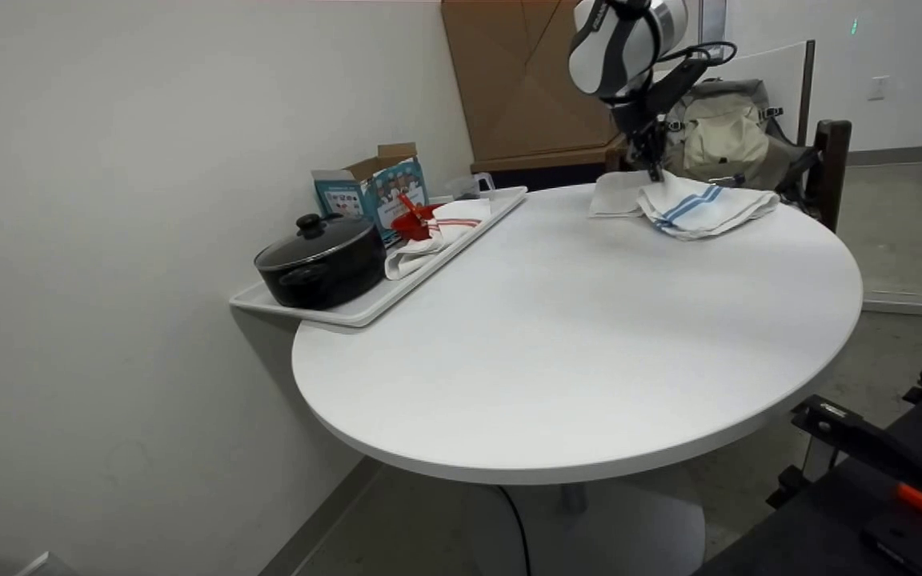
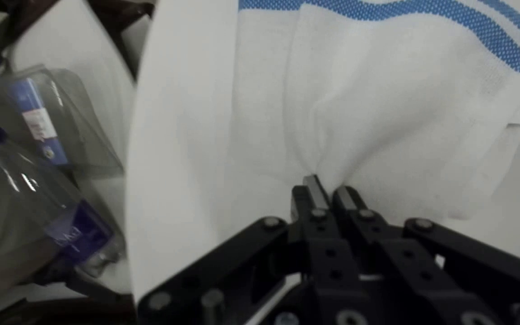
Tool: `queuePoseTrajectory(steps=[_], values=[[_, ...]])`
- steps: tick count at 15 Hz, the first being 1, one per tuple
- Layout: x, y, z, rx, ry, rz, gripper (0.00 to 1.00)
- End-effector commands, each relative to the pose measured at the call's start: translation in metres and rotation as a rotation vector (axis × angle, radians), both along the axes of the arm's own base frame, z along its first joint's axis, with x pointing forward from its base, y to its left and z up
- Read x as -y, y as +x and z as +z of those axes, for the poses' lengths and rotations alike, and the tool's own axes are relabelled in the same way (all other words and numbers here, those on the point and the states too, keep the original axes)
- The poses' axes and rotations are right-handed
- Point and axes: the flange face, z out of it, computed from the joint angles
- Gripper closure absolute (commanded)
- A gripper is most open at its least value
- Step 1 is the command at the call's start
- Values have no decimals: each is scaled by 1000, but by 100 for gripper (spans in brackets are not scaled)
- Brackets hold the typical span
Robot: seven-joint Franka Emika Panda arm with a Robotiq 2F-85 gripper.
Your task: Use the towel to wipe the table.
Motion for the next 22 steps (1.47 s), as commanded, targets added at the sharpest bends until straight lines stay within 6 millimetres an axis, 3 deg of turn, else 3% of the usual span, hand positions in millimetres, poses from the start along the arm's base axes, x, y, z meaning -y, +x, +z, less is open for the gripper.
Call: queuePoseTrajectory(steps=[1,2,4,6,10,19,22], values=[[49,-13,1,-20,9,-53,99],[55,-20,-3,-31,16,-62,99],[47,-32,-15,-57,29,-53,99],[18,-41,-32,-88,54,-24,99],[-62,-56,-67,-162,128,76,99],[-206,-55,-43,-117,247,268,99],[-263,-65,-40,-101,295,394,99]])
